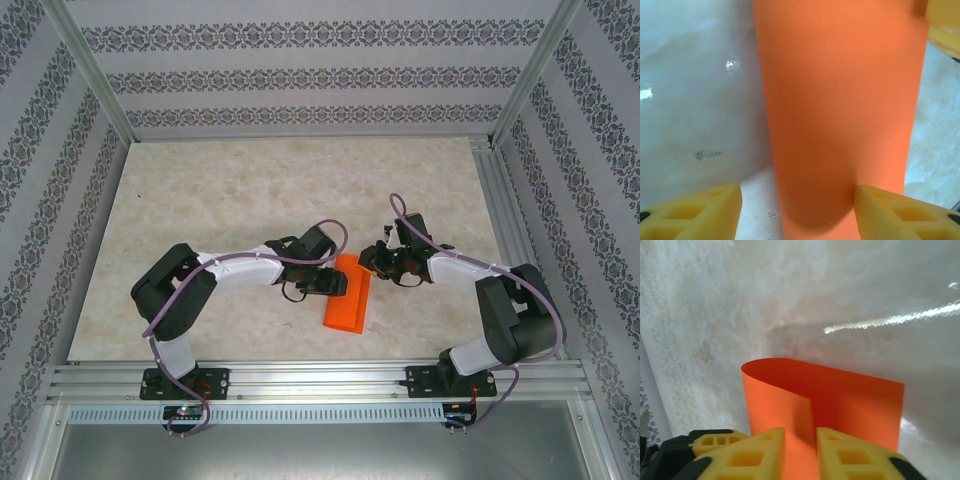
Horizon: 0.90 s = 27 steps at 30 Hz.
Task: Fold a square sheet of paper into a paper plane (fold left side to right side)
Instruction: First fold in half a square sheet of paper at the center of the table.
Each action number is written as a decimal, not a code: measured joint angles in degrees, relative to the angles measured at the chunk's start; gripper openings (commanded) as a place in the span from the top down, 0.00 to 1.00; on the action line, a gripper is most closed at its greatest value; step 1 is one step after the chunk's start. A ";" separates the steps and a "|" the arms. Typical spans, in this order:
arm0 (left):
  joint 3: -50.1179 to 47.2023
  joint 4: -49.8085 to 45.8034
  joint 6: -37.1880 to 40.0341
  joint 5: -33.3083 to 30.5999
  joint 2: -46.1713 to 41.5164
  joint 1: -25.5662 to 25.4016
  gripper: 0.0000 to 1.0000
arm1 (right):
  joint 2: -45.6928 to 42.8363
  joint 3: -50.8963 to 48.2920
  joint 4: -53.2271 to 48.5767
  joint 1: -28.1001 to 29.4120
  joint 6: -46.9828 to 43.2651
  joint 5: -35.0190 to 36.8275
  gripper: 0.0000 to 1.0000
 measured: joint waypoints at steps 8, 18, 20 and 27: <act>1.99 -1.60 0.98 -0.26 1.70 -1.36 0.38 | -7.58 0.02 -6.86 -3.32 -3.63 4.09 0.59; 3.63 -3.17 0.90 -1.55 2.78 -2.01 0.37 | -14.03 -0.98 -11.21 -6.25 -5.20 7.26 0.59; 3.91 -3.45 0.79 -1.75 3.10 -2.03 0.37 | -14.05 -1.20 -11.47 -6.25 -5.20 7.34 0.59; 4.76 -4.52 0.52 -2.21 3.41 -3.04 0.39 | -14.05 -1.57 -11.85 -6.25 -5.18 7.50 0.59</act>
